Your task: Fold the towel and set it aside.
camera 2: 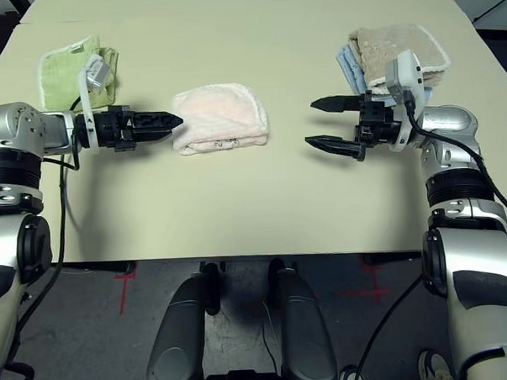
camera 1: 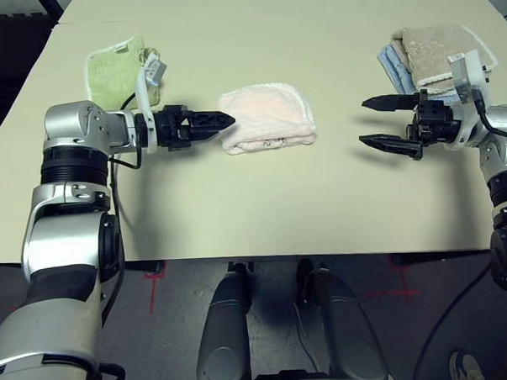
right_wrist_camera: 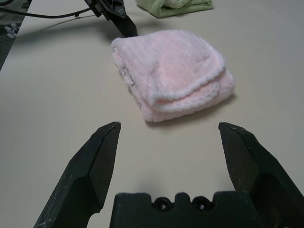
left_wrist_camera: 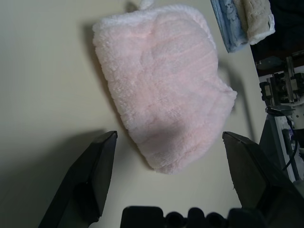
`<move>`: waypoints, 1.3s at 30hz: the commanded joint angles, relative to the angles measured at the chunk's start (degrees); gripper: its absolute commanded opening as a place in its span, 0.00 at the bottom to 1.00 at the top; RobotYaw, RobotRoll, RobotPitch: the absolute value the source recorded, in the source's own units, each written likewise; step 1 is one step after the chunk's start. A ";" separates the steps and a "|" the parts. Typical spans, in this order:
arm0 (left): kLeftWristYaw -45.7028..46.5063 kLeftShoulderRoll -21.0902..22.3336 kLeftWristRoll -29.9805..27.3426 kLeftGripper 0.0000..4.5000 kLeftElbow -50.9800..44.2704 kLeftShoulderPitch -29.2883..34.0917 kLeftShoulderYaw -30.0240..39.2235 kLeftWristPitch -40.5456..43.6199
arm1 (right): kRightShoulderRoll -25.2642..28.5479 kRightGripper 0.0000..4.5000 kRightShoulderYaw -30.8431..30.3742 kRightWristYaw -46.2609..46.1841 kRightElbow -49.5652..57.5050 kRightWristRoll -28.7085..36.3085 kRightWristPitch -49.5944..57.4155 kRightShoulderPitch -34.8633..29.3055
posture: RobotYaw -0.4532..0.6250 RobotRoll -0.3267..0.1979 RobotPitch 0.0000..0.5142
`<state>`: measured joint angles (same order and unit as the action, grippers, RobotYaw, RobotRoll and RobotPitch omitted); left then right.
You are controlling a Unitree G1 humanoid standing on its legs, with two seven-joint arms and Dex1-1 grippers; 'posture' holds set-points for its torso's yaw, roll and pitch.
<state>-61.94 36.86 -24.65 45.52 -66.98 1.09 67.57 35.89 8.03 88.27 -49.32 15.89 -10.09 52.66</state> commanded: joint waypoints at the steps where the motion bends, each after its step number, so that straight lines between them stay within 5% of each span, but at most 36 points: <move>1: -0.82 0.91 1.40 1.00 1.77 -0.49 -0.91 -1.03 | 0.13 0.99 -0.33 0.12 1.16 0.53 0.41 -1.19 | 0.45 0.62 0.56; 18: -0.27 -8.06 0.86 1.00 2.05 -1.23 -1.85 0.22 | 0.70 0.99 -0.14 -0.51 1.74 0.45 0.47 -1.41 | 0.43 0.62 0.57; 34: 8.84 -11.29 1.17 1.00 11.22 -5.06 6.49 -5.44 | 0.76 0.99 -0.27 -1.48 1.56 0.07 -0.16 -1.89 | 0.43 0.62 0.56; 39: 8.40 -11.27 1.68 0.71 11.05 -4.77 5.86 -5.17 | 0.78 1.00 -0.37 -1.69 1.33 -0.07 -0.35 -1.63 | 0.43 0.62 0.56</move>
<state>-53.50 25.71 -23.89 56.10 -72.03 7.74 62.12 35.82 7.96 86.37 -47.89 15.84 -9.89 51.55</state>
